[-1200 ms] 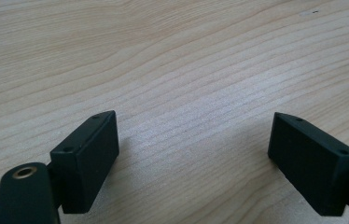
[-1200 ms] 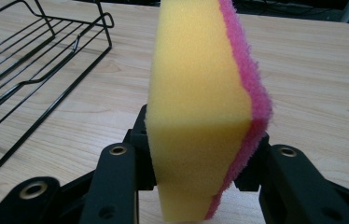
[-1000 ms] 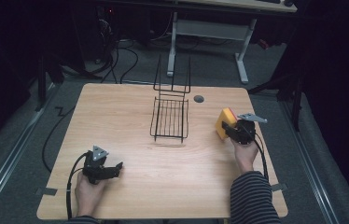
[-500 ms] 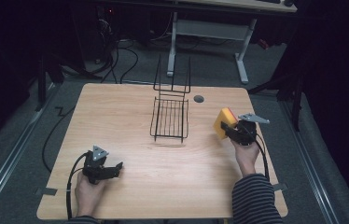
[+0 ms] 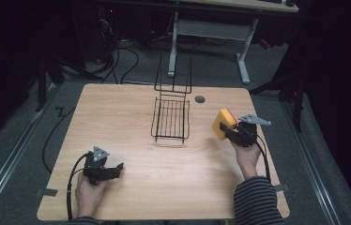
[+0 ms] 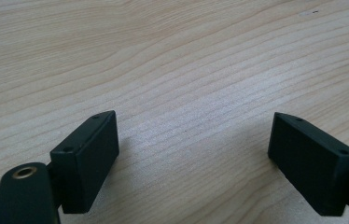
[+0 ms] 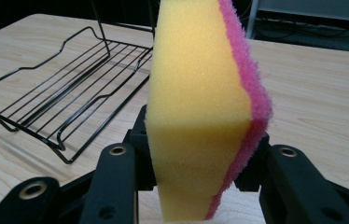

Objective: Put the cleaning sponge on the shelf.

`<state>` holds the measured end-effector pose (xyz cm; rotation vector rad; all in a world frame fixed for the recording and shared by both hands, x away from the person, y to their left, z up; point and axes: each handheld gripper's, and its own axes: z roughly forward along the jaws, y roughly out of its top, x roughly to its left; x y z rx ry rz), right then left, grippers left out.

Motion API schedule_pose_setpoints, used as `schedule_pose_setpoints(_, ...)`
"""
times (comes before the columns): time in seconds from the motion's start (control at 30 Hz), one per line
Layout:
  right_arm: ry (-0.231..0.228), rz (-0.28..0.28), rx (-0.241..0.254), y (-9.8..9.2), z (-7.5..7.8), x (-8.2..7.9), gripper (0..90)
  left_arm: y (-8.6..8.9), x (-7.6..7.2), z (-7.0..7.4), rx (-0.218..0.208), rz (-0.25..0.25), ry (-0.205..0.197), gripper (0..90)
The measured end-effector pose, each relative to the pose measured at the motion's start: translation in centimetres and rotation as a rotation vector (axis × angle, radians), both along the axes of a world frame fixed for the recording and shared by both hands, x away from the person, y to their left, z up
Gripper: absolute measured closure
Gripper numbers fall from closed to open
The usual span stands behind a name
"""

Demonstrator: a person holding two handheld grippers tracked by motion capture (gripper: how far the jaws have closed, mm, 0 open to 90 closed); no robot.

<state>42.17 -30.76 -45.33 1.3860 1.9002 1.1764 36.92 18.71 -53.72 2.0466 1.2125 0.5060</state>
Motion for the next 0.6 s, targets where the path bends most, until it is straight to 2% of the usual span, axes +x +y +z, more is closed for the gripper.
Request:
schedule_pose_setpoints(0.3,-0.031,0.034,0.008,0.3,0.8,-0.7,60.7,0.0,0.0,0.0,0.0,0.0,0.0,16.8)
schedule_pose_setpoints(0.6,-0.037,0.058,0.012,0.6,1.3,-1.3,60.7,0.0,0.0,0.0,0.0,0.0,0.0,16.8)
